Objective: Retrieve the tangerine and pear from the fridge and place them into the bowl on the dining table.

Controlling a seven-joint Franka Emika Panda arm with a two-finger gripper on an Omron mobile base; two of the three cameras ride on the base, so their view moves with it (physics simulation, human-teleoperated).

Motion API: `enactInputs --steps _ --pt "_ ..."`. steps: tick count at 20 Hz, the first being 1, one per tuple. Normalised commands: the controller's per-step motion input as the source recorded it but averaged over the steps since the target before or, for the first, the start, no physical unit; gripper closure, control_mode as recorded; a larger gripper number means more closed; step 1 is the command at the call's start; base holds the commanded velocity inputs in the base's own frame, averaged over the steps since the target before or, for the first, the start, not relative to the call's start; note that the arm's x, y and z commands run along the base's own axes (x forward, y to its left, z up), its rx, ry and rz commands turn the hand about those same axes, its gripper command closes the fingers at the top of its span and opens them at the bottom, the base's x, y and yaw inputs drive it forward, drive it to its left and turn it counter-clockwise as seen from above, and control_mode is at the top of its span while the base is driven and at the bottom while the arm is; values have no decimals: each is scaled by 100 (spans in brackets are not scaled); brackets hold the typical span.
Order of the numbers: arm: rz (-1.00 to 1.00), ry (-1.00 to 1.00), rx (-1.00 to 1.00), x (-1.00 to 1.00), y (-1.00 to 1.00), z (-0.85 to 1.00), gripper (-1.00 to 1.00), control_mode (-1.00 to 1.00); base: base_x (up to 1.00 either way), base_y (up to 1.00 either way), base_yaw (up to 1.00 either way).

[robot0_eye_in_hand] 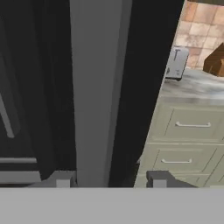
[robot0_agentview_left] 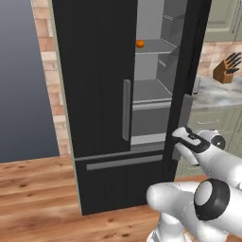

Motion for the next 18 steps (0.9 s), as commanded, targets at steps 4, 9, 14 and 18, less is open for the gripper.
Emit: enactInputs --steps 4,9,14,18 --pt "0 32 -12 -65 9 99 -100 -100 0 0 0" --pt "0 43 -21 -42 14 100 -100 -100 0 0 0" --pt "0 39 -18 -23 45 99 -100 -100 0 0 0" --pt "0 2 -12 0 69 66 -100 -100 0 0 0"
